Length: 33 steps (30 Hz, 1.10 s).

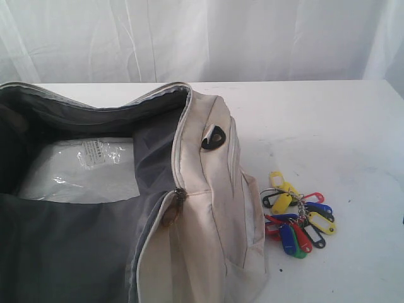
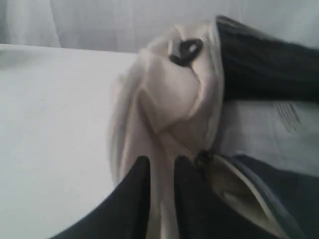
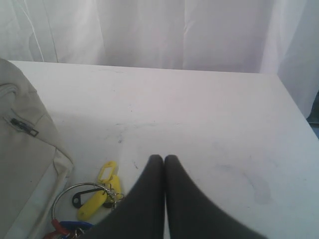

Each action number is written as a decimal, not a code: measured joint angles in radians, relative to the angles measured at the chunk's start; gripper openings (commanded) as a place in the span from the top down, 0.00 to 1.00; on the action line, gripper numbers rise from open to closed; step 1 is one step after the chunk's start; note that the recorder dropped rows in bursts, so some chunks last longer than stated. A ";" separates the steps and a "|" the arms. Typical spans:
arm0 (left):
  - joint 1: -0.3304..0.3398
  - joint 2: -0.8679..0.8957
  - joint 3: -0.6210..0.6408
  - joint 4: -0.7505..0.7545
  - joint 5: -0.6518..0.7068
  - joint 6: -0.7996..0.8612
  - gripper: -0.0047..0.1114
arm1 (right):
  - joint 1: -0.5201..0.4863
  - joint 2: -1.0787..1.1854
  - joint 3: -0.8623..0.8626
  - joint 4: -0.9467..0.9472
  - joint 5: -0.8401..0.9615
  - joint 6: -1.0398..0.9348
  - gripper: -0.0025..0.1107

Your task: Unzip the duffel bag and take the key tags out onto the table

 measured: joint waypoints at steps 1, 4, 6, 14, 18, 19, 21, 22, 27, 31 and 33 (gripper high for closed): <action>0.000 0.000 0.006 -0.139 0.009 0.184 0.75 | 0.000 0.000 0.000 0.000 0.000 0.000 0.98; 0.000 0.000 0.050 -0.340 -0.016 0.432 0.75 | 0.000 0.000 0.000 0.000 0.000 0.000 0.98; 0.000 0.000 0.088 -0.374 -0.034 0.468 0.75 | 0.000 0.000 0.000 0.000 0.000 0.000 0.98; 0.000 0.000 0.102 -0.378 -0.011 0.478 0.75 | 0.000 0.000 0.000 0.000 0.000 0.000 0.98; 0.000 0.000 0.102 -0.362 0.060 0.478 0.75 | 0.000 0.000 0.000 0.000 0.000 0.000 0.98; 0.000 0.000 0.102 -0.362 0.070 0.480 0.75 | 0.000 0.000 0.000 0.000 0.000 0.000 0.98; 0.000 0.000 0.103 -0.360 0.077 0.481 0.75 | 0.000 0.000 0.000 0.000 0.000 0.000 0.98; 0.000 0.000 0.103 -0.360 0.077 0.483 0.75 | 0.000 0.000 0.000 0.000 0.000 0.000 0.98; 0.000 0.000 0.103 -0.360 0.067 0.485 0.75 | 0.000 0.000 0.000 0.000 0.000 0.000 0.98; 0.007 0.000 0.103 -0.360 0.065 0.489 0.75 | 0.000 0.000 0.000 0.000 0.000 0.000 0.98; 0.009 0.000 0.103 -0.357 0.073 0.503 0.75 | 0.000 0.000 0.000 0.000 0.000 0.000 0.98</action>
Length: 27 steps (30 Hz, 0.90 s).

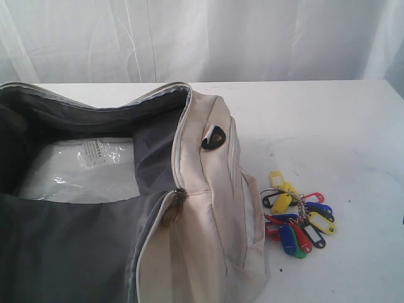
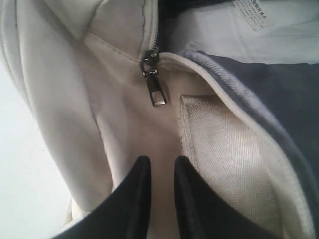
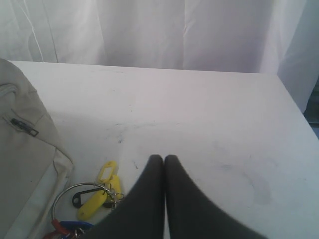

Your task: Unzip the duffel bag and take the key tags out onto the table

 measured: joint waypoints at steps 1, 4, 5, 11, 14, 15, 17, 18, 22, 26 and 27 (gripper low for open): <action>0.002 0.000 0.000 0.000 0.013 0.005 0.75 | 0.000 0.000 0.000 0.000 0.000 0.000 0.98; 0.002 0.000 0.000 0.007 0.043 0.016 0.75 | 0.000 0.000 0.000 0.000 0.000 0.000 0.98; 0.002 0.000 0.000 0.012 0.045 0.016 0.75 | 0.000 0.000 0.000 0.000 0.000 0.000 0.98; 0.002 -0.059 0.000 0.019 0.052 0.018 0.75 | 0.000 0.000 0.000 0.000 0.000 0.000 0.98; 0.002 -0.069 0.000 0.019 0.052 0.018 0.75 | 0.000 0.000 0.000 0.000 0.002 0.000 0.98; 0.002 -0.069 0.000 0.019 0.052 0.018 0.75 | 0.000 0.000 0.000 0.000 0.002 0.000 0.98; 0.002 -0.069 0.000 0.019 0.052 0.018 0.75 | 0.000 0.000 0.000 0.000 0.002 0.000 0.98; 0.002 -0.069 0.000 0.019 0.052 0.018 0.75 | 0.000 0.000 0.000 0.000 0.002 0.000 0.98; 0.002 -0.069 0.000 0.021 0.052 0.018 0.75 | 0.000 0.000 0.000 0.000 0.002 0.000 0.98; 0.002 -0.069 0.000 0.021 0.052 0.018 0.75 | 0.000 0.000 0.000 0.000 0.002 0.000 0.98; 0.002 -0.069 0.000 0.021 0.052 0.018 0.75 | 0.000 0.000 0.000 0.000 0.002 0.000 0.98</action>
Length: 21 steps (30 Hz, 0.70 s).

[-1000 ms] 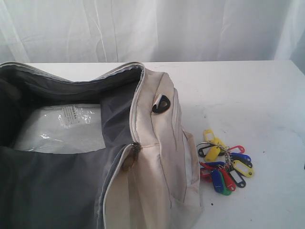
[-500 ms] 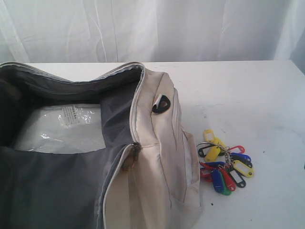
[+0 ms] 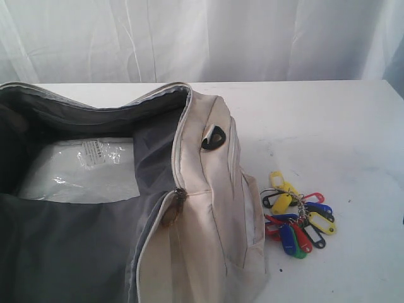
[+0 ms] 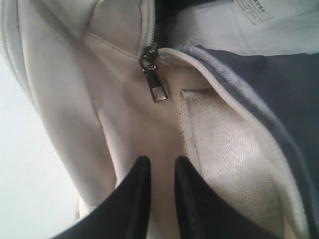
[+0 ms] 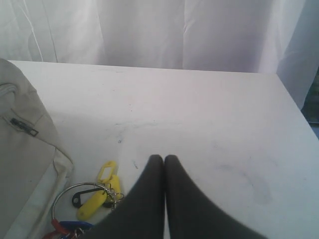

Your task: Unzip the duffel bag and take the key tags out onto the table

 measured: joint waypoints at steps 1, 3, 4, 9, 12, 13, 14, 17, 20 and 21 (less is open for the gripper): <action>0.000 0.000 0.000 0.000 0.000 0.000 0.75 | 0.000 0.000 0.000 0.000 0.000 0.000 0.98; 0.000 0.000 0.000 0.000 0.000 0.000 0.75 | 0.000 0.000 0.000 0.000 0.000 0.000 0.98; 0.000 0.000 0.000 0.000 0.000 0.000 0.75 | 0.000 0.000 0.000 0.000 0.000 0.000 0.98; 0.000 0.000 0.000 0.000 0.000 0.000 0.75 | 0.000 0.000 0.000 0.000 0.000 0.000 0.98; 0.000 0.000 0.000 0.000 0.000 0.000 0.75 | 0.000 0.000 0.000 0.000 0.000 0.000 0.98; 0.000 0.000 0.000 0.000 0.000 0.000 0.75 | 0.000 0.000 0.000 0.000 0.000 0.000 0.98; 0.000 0.000 0.000 0.000 0.000 0.000 0.75 | 0.000 0.000 0.000 0.000 0.000 0.000 0.98; 0.000 0.000 0.000 0.000 0.000 0.000 0.75 | -0.002 -0.006 0.000 0.002 0.000 0.000 0.98; 0.000 0.000 0.000 0.000 0.000 0.000 0.75 | -0.036 -0.030 0.000 0.004 0.002 0.000 0.98; 0.000 0.000 0.000 0.000 0.000 0.000 0.75 | -0.058 -0.039 0.000 0.017 -0.001 0.000 0.98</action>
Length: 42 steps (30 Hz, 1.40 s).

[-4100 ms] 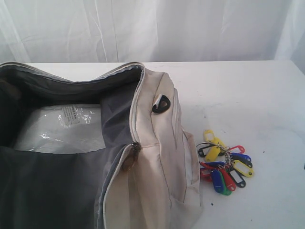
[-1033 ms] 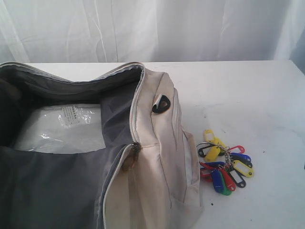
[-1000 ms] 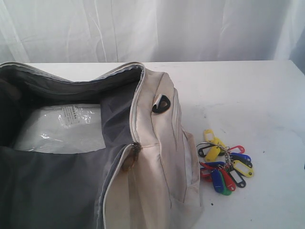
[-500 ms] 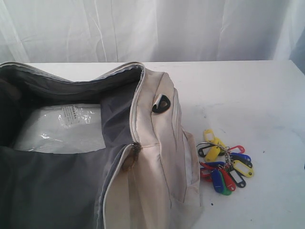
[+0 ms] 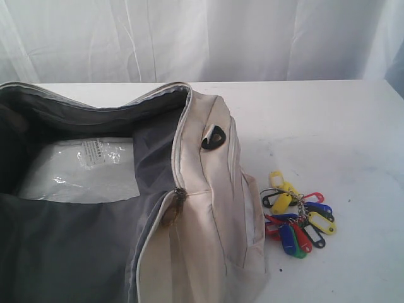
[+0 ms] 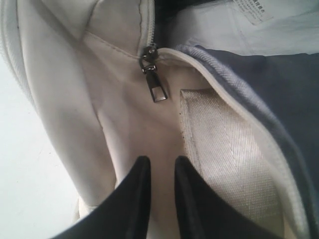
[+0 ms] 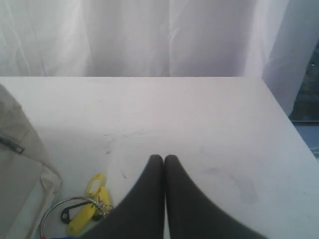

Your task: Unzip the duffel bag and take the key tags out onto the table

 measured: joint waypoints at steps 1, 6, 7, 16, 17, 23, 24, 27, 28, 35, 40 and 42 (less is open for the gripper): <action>0.000 0.000 0.000 0.000 0.000 0.000 0.75 | -0.036 -0.010 0.000 0.016 -0.005 0.007 0.98; 0.000 0.000 0.000 0.000 0.000 0.000 0.75 | -0.293 -0.104 0.044 0.165 -0.179 0.024 0.98; 0.000 0.000 0.000 0.000 0.000 0.000 0.75 | -0.346 -0.124 0.065 0.178 -0.245 0.024 0.98; 0.000 0.000 0.000 0.000 0.000 0.000 0.75 | -0.498 -0.185 0.209 0.139 -0.583 0.024 0.98; 0.000 0.000 0.000 0.000 0.000 0.000 0.75 | -0.498 -0.185 0.213 0.137 -0.583 0.024 0.98; 0.000 0.000 0.000 0.000 0.000 0.000 0.75 | -0.500 -0.218 0.217 0.140 -0.562 -0.038 0.98; 0.000 0.000 0.000 0.000 0.000 0.000 0.75 | -0.500 -0.221 0.217 0.215 -0.542 -0.126 0.98; 0.000 0.000 0.000 0.000 0.000 0.000 0.75 | -0.500 -0.221 0.219 0.679 -0.439 -0.609 0.98; 0.000 0.000 0.000 0.000 0.000 0.000 0.75 | -0.500 -0.225 0.219 0.937 -0.381 -0.894 0.98; 0.000 0.000 0.000 0.000 0.000 0.000 0.75 | -0.500 -0.354 0.275 1.127 -0.259 -1.269 0.98; 0.000 0.000 0.000 0.000 0.000 0.000 0.75 | -0.500 -0.390 0.275 1.069 -0.203 -1.171 0.98; 0.000 0.000 0.000 0.000 0.000 0.000 0.75 | -0.500 -0.390 0.275 1.064 -0.177 -1.169 0.98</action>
